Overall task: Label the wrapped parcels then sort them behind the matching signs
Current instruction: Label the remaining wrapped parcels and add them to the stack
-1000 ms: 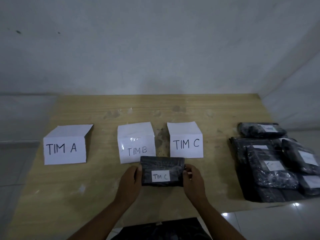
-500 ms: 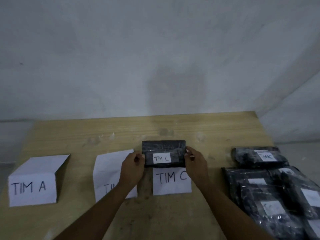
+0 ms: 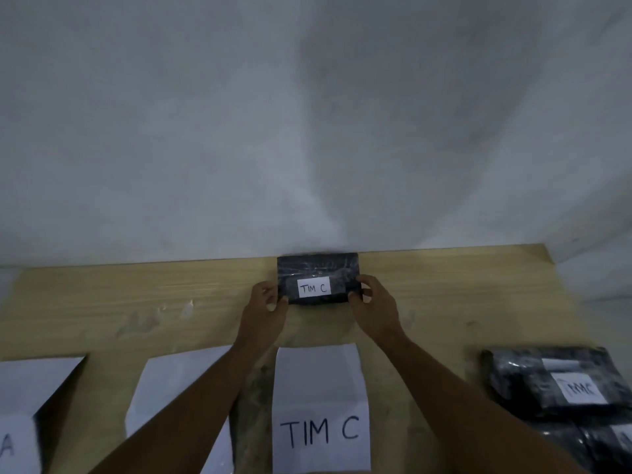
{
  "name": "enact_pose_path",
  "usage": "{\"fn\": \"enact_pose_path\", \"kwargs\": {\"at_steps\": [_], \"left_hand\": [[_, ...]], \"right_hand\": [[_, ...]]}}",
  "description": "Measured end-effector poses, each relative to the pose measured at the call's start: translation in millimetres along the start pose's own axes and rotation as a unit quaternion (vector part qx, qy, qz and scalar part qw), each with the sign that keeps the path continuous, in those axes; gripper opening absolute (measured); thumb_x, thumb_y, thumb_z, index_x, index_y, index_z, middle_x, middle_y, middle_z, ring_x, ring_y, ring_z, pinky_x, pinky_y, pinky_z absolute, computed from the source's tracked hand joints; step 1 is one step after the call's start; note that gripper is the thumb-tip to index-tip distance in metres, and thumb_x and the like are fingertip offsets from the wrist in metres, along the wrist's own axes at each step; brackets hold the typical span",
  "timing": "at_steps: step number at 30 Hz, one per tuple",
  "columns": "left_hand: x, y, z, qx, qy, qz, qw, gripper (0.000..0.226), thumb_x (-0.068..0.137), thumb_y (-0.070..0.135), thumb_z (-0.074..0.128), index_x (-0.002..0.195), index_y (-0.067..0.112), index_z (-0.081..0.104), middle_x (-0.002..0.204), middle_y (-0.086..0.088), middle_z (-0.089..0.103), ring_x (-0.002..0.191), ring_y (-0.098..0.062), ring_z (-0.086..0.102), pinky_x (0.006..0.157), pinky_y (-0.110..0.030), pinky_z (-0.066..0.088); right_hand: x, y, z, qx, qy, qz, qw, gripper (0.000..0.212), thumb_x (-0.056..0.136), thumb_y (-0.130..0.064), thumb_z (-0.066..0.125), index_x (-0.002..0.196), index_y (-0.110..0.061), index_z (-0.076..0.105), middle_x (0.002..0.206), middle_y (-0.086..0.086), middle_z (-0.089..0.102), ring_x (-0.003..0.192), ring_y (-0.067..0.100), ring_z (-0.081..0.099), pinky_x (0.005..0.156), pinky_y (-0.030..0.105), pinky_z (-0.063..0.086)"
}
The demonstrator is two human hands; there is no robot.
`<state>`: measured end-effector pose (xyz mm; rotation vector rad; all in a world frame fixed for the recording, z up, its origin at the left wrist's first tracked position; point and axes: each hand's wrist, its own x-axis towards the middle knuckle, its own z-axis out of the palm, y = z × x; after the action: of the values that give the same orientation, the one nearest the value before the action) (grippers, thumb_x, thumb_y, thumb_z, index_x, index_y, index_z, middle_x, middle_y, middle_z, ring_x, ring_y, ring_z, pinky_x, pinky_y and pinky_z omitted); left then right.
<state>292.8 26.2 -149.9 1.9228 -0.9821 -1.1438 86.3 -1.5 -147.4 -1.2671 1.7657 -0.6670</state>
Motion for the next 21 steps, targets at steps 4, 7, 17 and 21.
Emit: {"fn": "enact_pose_path", "kwargs": {"at_steps": [4, 7, 17, 21], "left_hand": [[13, 0, 8, 0.017, 0.006, -0.021, 1.000, 0.035, 0.090, 0.017, 0.060, 0.122, 0.019, 0.046, 0.130, 0.000, 0.058, 0.115, -0.020, 0.058, 0.085, -0.036, 0.049], [16, 1, 10, 0.019, 0.000, -0.031, 0.999, 0.035, 0.090, 0.019, 0.061, 0.122, 0.021, 0.046, 0.131, 0.002, 0.057, 0.111, -0.021, 0.059, 0.075, -0.031, 0.048], [-35, -3, -9, 0.029, -0.034, 0.006, 0.999, 0.038, 0.091, 0.019, 0.061, 0.126, 0.022, 0.047, 0.122, 0.009, 0.053, 0.114, -0.011, 0.050, 0.096, -0.032, 0.044], [-74, -11, -16, 0.033, -0.064, 0.036, 0.997, 0.019, 0.093, 0.020, 0.059, 0.111, 0.024, 0.054, 0.104, 0.011, 0.061, 0.103, -0.009, 0.059, 0.083, -0.021, 0.047]], "right_hand": [[13, 3, 5, -0.014, -0.029, 0.011, 0.999, 0.042, 0.092, -0.018, 0.057, 0.133, -0.017, 0.050, 0.124, 0.007, 0.061, 0.098, 0.017, 0.058, 0.080, 0.028, 0.051], [17, 6, 8, -0.027, -0.047, 0.010, 0.998, 0.046, 0.091, -0.019, 0.059, 0.136, -0.019, 0.047, 0.131, 0.007, 0.058, 0.114, 0.024, 0.057, 0.091, 0.034, 0.048], [-37, 5, -9, 0.021, 0.010, -0.003, 1.000, 0.030, 0.093, -0.015, 0.056, 0.123, -0.016, 0.052, 0.109, 0.004, 0.061, 0.100, 0.023, 0.059, 0.075, 0.030, 0.047], [-76, 24, -5, 0.007, 0.013, -0.006, 1.000, 0.029, 0.094, -0.021, 0.058, 0.122, -0.018, 0.054, 0.125, 0.005, 0.059, 0.108, 0.014, 0.054, 0.086, 0.026, 0.043]]}}
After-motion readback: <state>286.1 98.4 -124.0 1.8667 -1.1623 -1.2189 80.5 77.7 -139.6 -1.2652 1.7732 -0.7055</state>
